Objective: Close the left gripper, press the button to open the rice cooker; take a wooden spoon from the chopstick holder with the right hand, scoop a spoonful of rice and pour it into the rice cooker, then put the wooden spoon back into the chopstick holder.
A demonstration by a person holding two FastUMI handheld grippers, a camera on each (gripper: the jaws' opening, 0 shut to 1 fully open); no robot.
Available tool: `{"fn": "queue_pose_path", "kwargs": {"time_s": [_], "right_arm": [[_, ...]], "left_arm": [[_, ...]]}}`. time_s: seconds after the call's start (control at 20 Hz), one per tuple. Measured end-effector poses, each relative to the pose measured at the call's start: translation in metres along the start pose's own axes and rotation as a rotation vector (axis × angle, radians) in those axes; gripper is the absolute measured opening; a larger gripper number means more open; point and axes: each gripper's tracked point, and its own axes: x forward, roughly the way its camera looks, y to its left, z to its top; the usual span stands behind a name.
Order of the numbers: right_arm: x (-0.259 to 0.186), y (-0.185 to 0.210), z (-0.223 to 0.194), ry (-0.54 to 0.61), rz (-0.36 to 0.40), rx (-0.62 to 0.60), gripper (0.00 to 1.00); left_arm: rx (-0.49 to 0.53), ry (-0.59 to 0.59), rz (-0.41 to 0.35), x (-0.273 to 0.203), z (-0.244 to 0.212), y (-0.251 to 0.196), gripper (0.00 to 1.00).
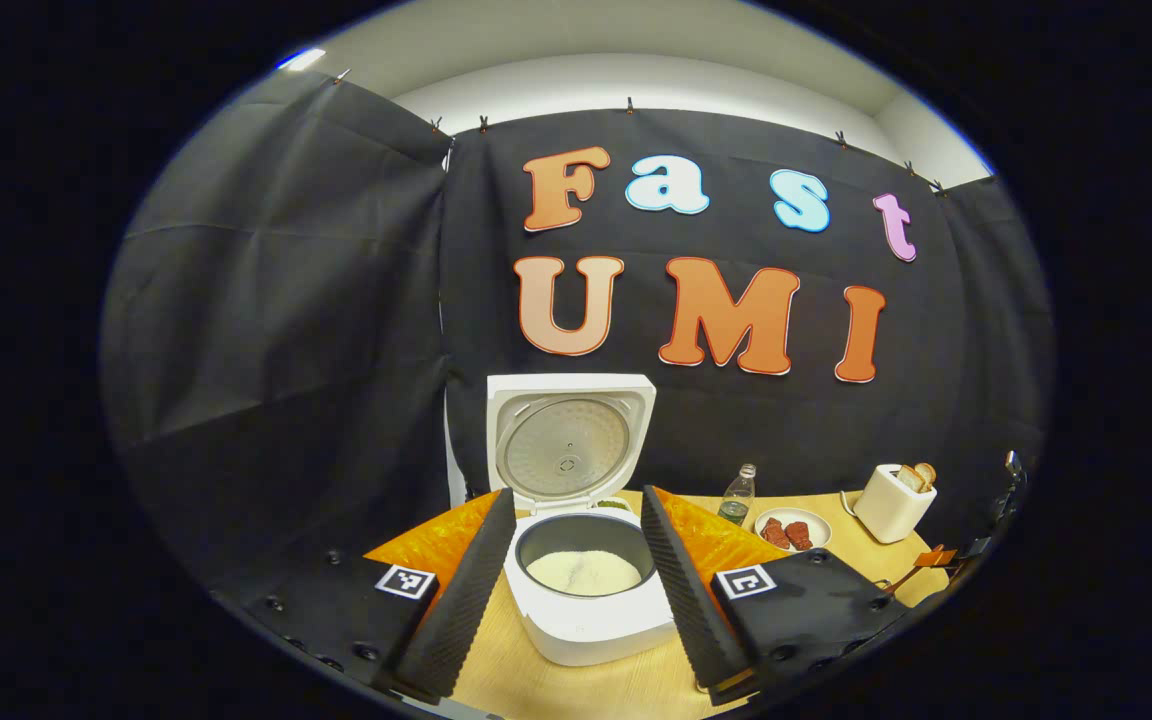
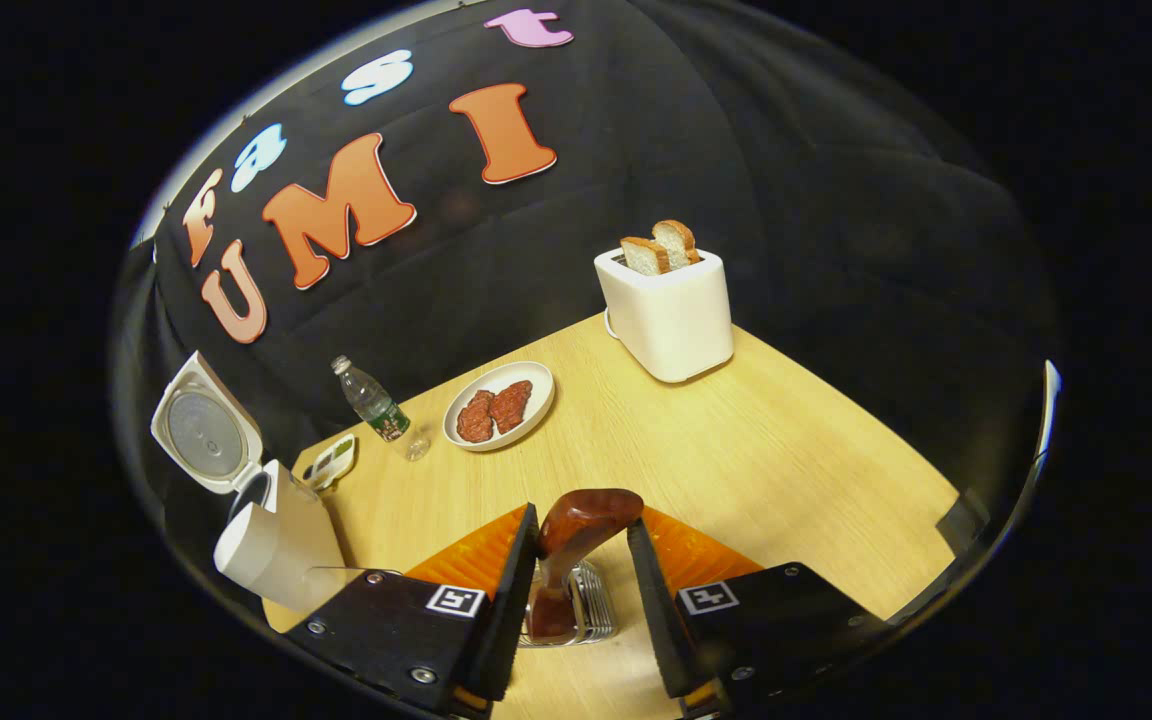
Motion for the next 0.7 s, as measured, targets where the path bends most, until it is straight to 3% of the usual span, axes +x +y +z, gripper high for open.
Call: {"fn": "queue_pose_path", "kwargs": {"time_s": [0.1,0.15,0.4,0.45,0.7], "right_arm": [[0.002,0.005,0.0,0.006,0.022,0.03,0.48],[0.003,0.007,-0.001,0.011,0.026,0.041,0.4],[0.002,0.02,-0.001,0.025,0.063,0.134,0.22],[0.002,0.022,-0.002,0.015,0.062,0.132,0.16],[-0.015,0.038,0.012,-0.057,0.053,0.051,0.06]], "left_arm": [[0.017,-0.005,0.009,-0.001,0.002,0.003,0.99],[0.025,-0.003,0.012,-0.002,-0.001,0.005,0.99],[0.012,-0.003,0.008,-0.005,0.0,0.009,0.99],[0.006,-0.003,0.008,-0.006,0.0,0.01,0.99],[-0.007,-0.009,0.004,-0.011,0.003,0.02,0.98]]}}
